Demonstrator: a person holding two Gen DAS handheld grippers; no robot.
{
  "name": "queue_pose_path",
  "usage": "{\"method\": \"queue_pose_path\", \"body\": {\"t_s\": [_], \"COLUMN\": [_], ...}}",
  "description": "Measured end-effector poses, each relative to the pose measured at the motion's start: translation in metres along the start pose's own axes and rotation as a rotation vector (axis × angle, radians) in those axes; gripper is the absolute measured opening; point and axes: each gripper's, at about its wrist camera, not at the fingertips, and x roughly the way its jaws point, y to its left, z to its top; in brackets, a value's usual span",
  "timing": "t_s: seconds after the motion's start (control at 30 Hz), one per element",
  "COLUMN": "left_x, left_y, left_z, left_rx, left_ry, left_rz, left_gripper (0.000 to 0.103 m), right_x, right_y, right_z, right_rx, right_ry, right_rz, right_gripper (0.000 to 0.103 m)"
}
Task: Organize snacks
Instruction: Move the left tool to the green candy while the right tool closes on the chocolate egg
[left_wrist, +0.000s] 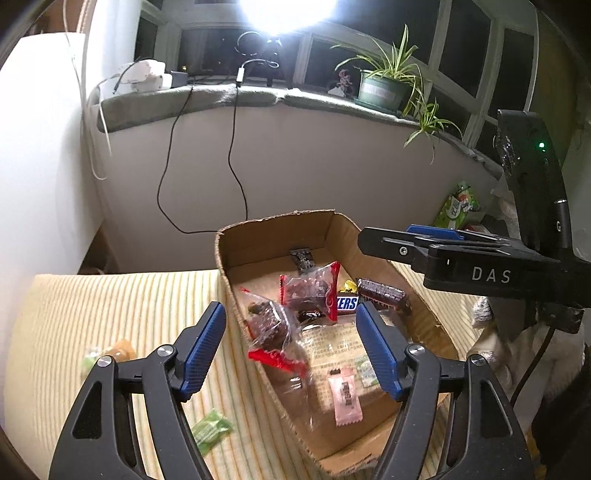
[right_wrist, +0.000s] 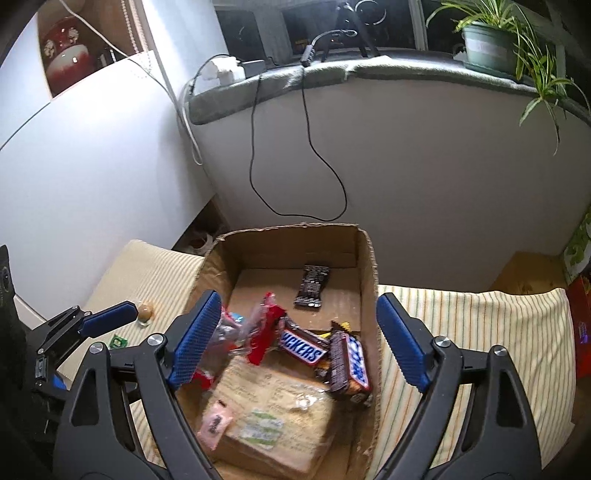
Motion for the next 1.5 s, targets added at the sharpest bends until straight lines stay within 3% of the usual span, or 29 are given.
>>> {"method": "queue_pose_path", "body": {"t_s": [0.3, 0.6, 0.83, 1.0, 1.27, 1.5], "left_x": [-0.034, -0.073, -0.083, -0.082, -0.064, -0.044], "left_y": [0.028, 0.097, 0.135, 0.150, 0.158, 0.164], "left_z": [-0.017, -0.054, -0.086, -0.103, -0.115, -0.110], "left_rx": [-0.021, -0.120, -0.177, -0.201, -0.208, -0.217], "left_ry": [-0.028, -0.027, 0.009, 0.034, 0.062, 0.080], "left_rz": [0.020, 0.093, 0.122, 0.124, 0.119, 0.123], "left_gripper": [0.073, 0.072, 0.066, 0.061, 0.057, 0.056], "right_x": [-0.020, -0.033, -0.029, -0.007, 0.030, 0.097], "right_y": [0.036, 0.099, 0.157, 0.190, 0.219, 0.230], "right_z": [-0.013, -0.045, -0.082, -0.100, -0.069, -0.030], "right_rx": [-0.032, -0.122, -0.197, -0.245, -0.274, -0.224], "right_ry": [-0.030, -0.055, -0.005, 0.051, 0.147, 0.297], "right_rz": [0.069, 0.181, 0.266, 0.247, 0.219, 0.184], "right_gripper": [0.088, 0.088, 0.088, 0.081, 0.080, 0.079]}}
